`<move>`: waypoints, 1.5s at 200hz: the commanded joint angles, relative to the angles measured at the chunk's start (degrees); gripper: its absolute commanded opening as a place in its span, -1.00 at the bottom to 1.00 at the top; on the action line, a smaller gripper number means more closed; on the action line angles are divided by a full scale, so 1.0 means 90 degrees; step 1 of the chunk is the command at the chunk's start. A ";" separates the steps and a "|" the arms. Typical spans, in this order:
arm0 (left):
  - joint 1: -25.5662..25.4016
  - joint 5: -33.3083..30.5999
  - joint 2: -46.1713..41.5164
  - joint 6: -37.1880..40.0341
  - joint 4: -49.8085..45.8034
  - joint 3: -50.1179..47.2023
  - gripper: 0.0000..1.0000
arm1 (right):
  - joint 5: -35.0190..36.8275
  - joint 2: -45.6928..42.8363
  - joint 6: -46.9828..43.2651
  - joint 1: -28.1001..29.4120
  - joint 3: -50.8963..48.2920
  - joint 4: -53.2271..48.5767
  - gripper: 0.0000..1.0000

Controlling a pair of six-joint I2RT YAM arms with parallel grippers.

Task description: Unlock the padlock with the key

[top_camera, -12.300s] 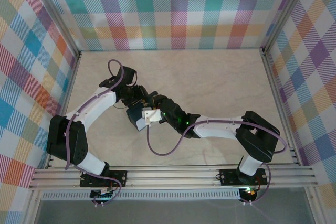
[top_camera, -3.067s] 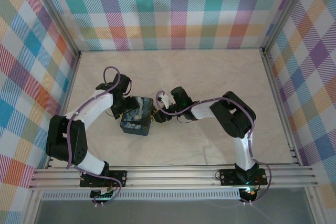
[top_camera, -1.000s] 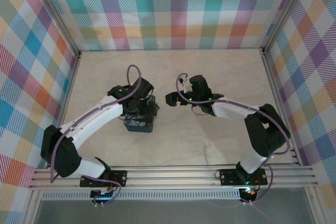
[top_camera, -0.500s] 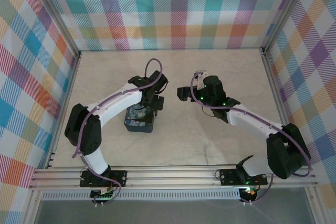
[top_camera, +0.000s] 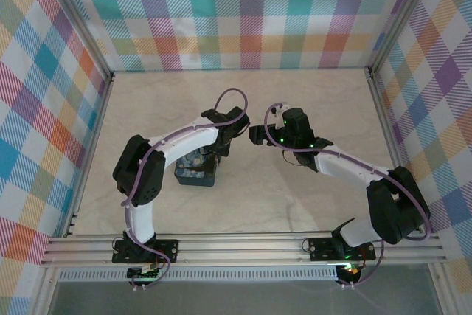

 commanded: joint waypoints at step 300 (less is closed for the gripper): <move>0.2269 0.2263 -0.2274 0.0817 0.0590 -0.0958 -0.91 | -0.2579 0.0146 -0.0257 -0.0040 0.0182 -0.0415 0.62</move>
